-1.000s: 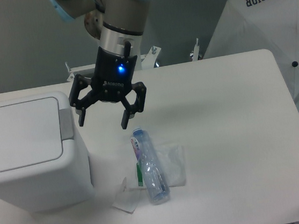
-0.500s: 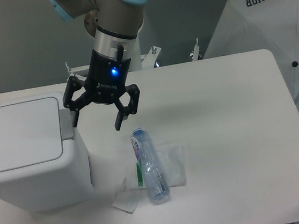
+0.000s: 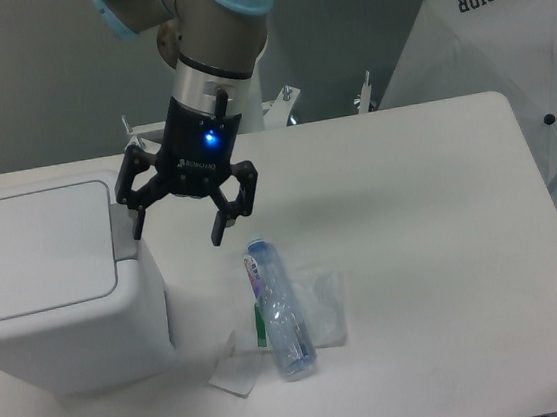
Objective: Open the trash can
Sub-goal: 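Lower the gripper finger onto the lid's edge and hook it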
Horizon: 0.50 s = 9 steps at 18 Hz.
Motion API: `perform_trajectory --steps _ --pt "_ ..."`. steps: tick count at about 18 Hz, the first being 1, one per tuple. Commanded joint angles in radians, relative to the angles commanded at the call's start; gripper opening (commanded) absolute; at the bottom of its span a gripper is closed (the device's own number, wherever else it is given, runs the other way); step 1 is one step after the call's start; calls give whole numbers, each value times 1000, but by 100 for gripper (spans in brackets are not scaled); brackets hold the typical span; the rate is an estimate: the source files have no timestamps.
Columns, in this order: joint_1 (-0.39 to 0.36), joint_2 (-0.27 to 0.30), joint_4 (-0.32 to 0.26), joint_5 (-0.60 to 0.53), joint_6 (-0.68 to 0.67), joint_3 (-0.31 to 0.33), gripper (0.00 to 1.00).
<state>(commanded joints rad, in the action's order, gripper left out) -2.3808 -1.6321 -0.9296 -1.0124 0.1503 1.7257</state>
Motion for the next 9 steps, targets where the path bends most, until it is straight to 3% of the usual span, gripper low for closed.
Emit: perform_trajectory --steps 9 --pt "0 0 0 0 0 9 100"
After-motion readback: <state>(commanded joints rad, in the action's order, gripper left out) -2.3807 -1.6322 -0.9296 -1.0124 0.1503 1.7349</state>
